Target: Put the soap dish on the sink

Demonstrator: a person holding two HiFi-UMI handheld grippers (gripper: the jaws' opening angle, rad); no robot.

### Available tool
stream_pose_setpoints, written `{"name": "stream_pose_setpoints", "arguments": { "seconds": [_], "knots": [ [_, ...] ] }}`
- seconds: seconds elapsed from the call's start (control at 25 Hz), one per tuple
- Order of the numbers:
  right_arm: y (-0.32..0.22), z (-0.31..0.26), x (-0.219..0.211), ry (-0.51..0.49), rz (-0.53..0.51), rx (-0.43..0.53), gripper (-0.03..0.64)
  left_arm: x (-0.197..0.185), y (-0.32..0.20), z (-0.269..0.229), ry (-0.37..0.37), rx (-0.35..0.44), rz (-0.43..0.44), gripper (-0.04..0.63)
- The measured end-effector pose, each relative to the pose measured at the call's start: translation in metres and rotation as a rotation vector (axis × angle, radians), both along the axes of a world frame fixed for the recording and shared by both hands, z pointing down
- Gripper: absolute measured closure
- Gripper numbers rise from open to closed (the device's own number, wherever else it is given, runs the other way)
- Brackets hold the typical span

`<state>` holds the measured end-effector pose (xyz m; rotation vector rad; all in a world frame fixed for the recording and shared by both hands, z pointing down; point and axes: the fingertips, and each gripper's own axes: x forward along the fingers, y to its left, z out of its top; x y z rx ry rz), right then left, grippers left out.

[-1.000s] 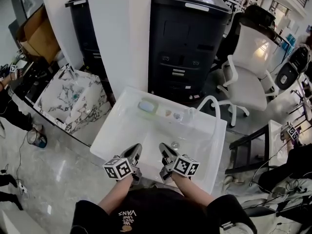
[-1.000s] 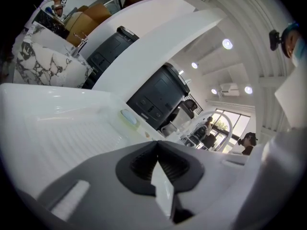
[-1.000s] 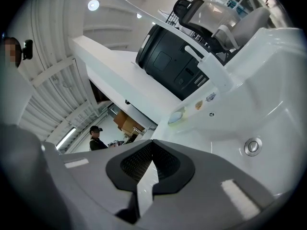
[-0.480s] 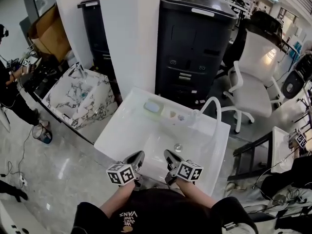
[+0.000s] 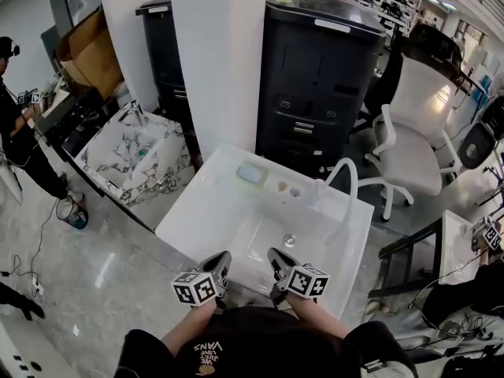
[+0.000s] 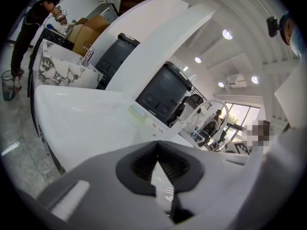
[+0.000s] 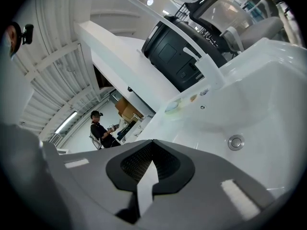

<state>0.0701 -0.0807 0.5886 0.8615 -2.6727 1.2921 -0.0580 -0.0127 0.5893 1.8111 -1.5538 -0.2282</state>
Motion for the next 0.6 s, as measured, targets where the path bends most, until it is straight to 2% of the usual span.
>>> {"name": "stream_pose_setpoints", "arguments": {
  "seconds": [0.28, 0.6],
  "knots": [
    [0.005, 0.002, 0.002, 0.043, -0.022, 0.017, 0.615, -0.001, 0.01, 0.0, -0.013, 0.008, -0.029, 0.541],
    [0.007, 0.002, -0.001, 0.049, -0.036, 0.026, 0.615, -0.006, 0.018, 0.005, -0.038, -0.008, -0.059, 0.541]
  ]
}}
